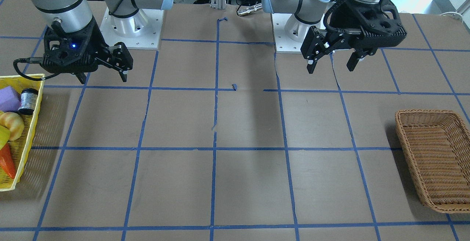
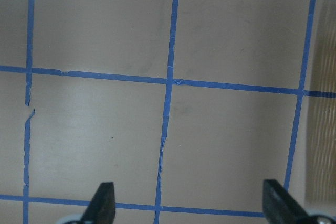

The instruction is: Transfer tape with both arms

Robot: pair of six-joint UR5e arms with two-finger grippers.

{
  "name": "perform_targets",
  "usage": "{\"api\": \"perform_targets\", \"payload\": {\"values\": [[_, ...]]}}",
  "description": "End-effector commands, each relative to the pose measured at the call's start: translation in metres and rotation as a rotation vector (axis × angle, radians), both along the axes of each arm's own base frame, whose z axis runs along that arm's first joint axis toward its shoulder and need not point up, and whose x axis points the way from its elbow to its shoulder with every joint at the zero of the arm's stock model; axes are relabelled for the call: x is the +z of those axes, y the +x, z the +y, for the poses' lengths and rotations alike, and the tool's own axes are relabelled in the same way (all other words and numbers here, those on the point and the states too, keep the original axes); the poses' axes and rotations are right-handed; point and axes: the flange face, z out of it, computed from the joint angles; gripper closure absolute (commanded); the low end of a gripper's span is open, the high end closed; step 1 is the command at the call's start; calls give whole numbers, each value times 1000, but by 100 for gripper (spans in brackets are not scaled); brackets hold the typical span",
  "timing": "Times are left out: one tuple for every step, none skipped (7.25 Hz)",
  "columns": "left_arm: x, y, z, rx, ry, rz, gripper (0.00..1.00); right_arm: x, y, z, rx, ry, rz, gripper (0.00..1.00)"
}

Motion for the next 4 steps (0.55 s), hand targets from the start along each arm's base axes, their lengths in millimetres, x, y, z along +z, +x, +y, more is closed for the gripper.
{"api": "perform_targets", "payload": {"values": [[-1,1,0,1,1,0,0,-1,0,1,0,7,1,0],[-1,0,0,0,3,0,0,-5,0,1,0,8,-1,0],[-1,0,0,-1,3,3,0,-6,0,1,0,11,-1,0],[0,1,0,-5,0,0,0,-7,0,1,1,17,-1,0]]}}
